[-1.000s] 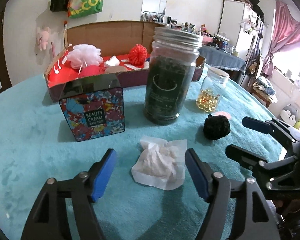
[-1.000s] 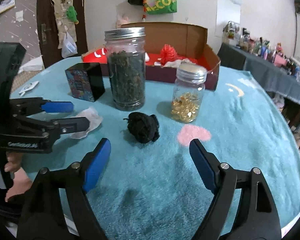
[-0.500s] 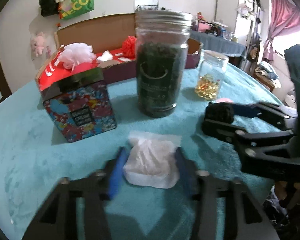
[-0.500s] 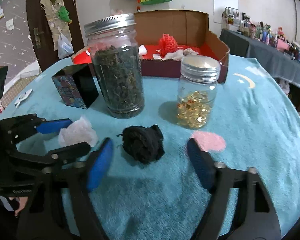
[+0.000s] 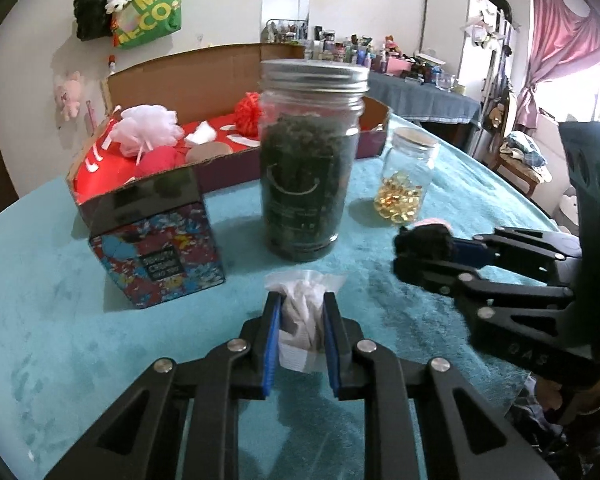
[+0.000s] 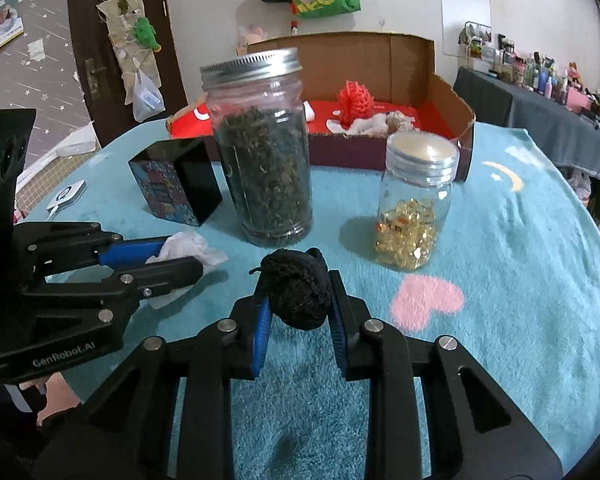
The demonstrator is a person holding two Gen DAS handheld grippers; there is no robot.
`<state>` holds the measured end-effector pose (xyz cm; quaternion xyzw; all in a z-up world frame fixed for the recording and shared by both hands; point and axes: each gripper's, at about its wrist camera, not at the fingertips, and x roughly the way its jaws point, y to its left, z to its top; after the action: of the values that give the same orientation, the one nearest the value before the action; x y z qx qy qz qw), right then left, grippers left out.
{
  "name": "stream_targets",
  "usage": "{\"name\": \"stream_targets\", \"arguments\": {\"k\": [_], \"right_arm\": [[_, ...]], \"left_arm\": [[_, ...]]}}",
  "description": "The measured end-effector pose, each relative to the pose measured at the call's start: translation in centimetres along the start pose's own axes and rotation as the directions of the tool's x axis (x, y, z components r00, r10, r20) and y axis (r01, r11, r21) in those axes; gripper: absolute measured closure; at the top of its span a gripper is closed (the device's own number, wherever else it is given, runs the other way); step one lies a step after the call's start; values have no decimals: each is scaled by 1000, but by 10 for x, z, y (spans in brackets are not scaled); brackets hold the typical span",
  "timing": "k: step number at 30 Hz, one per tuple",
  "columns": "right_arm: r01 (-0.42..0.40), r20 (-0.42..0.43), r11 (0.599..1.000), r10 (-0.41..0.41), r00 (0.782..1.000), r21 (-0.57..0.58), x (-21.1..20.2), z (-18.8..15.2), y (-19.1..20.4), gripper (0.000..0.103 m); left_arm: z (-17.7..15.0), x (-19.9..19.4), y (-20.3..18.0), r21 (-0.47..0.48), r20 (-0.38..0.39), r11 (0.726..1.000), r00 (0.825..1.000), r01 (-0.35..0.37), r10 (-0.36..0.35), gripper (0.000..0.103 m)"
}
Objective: Organize soft objects
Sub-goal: 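Carry the white tissue and black scrunchie over the box with both tools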
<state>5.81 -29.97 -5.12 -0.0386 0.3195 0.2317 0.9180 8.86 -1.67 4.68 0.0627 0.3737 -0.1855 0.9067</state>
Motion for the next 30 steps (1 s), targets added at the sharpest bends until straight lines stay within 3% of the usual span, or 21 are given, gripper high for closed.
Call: {"name": "stream_targets", "arguments": {"k": [14,23,30], "right_arm": [[20,-38,995,-16,999,98,-7,-5,-38,79],[71,-65,987,-63,996,141,-11,1,-70,79],[52,-98,989,-39,994,139,-1,14,-92,79]], "left_arm": [[-10,-19,51,-77,-29,993,996,-92,90,82],[-12,-25,102,-126,-65,974,982,-186,179,82],[5,-13,133,-105,-72,982,986,-155,148,82]]}}
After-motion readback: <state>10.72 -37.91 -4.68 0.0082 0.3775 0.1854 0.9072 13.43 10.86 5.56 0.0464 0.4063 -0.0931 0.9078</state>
